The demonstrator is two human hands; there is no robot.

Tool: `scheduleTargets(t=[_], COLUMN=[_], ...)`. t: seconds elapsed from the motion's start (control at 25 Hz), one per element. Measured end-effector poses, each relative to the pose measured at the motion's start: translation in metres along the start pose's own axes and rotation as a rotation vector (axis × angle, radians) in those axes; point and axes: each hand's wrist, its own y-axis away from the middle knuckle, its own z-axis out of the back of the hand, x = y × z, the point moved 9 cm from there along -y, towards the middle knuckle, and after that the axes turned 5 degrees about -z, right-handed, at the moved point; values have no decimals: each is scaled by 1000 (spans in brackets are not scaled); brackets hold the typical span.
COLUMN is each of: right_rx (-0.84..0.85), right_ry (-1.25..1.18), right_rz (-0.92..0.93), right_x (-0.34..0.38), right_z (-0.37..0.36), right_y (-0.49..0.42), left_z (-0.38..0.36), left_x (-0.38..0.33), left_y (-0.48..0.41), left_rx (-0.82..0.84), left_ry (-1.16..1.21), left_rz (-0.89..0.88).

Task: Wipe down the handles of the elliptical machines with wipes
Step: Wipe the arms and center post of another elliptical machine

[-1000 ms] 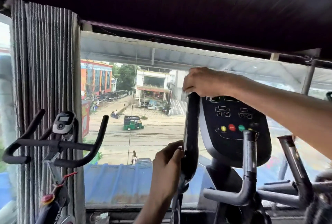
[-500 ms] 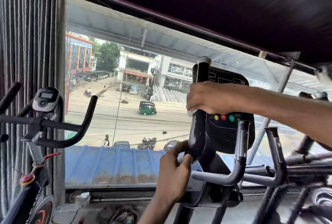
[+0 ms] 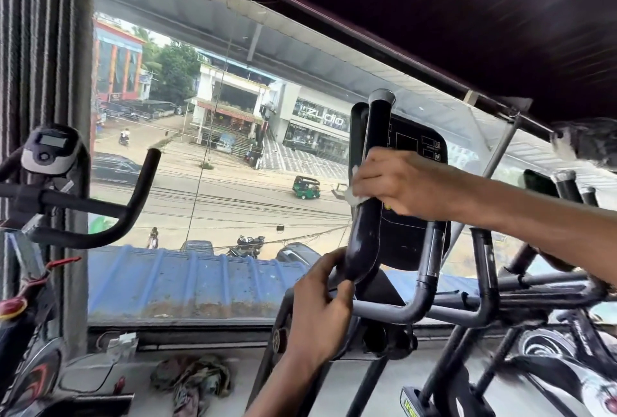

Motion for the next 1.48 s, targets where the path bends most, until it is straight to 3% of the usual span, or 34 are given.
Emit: scheduleTargets(t=[0.08,0.24,0.4,0.52,0.68,0.8,0.96,1.08,1.28,1.4,1.48], right_rx=[42,-17,106,-31,7,-133,-71,-185,-222,-321,-356], right_ry=[0,33,-34,-45,-31,-2,-56,-285,-896,-1132,-1164], right_rz=[130,-70,136,-21,49,-72,56,-105,-564,-666,-689], right_x=[21,-3,48,33,55,40,74,66,53,66,79], right_z=[-3,5,-13,-4,-13,1,-18,-15,-50,-57,-64], right_y=[6,3,11,12,22,23,29,37,73,90,97], left_z=[0,-1,1,0,0,0,0,9,28,34,37], left_x=[-1,-1,0,-1,-5,-4,-2,-2,-19,-19,-20], left_y=[0,0,0,1,2,2,7,16,30,37,43], left_rx=[0,4,7,20,9,-25,-85,-155,-196,-246,-280], left_ry=[7,32,45,49,36,8,3,1,47,45,73], left_rz=[-3,7,18,11,1,-21,-30,-65,-175,-138,-96])
